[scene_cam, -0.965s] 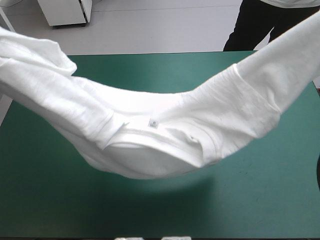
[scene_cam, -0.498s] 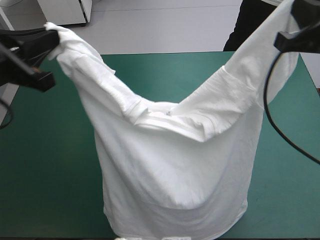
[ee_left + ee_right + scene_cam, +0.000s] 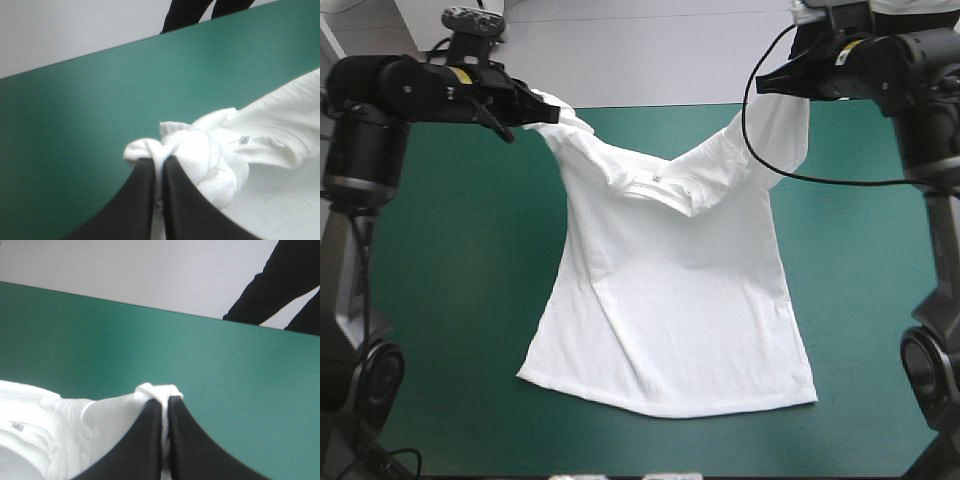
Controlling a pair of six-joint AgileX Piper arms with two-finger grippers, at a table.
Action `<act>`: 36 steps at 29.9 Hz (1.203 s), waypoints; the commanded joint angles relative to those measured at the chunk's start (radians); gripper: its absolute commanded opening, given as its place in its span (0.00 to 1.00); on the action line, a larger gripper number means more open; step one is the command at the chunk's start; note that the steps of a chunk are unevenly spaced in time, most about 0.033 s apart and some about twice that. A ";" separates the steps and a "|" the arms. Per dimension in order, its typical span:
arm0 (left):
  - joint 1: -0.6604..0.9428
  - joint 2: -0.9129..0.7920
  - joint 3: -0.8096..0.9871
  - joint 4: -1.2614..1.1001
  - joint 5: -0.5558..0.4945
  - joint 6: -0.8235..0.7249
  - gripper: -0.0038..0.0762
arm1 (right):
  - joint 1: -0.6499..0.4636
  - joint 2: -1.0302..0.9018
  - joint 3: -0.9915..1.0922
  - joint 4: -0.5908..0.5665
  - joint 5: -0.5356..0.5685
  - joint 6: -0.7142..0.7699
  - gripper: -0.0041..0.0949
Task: Fold the cloth
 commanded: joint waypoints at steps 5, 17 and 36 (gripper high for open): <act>-0.005 0.145 -0.022 -0.019 -0.146 -0.009 0.04 | -0.038 0.142 -0.019 0.003 -0.160 -0.003 0.03; -0.005 0.344 -0.022 -0.031 -0.226 0.014 0.12 | -0.167 0.339 -0.015 0.267 -0.044 -0.125 0.19; -0.005 0.078 -0.001 0.009 0.015 0.044 0.73 | -0.299 0.023 0.168 0.331 0.011 -0.174 0.74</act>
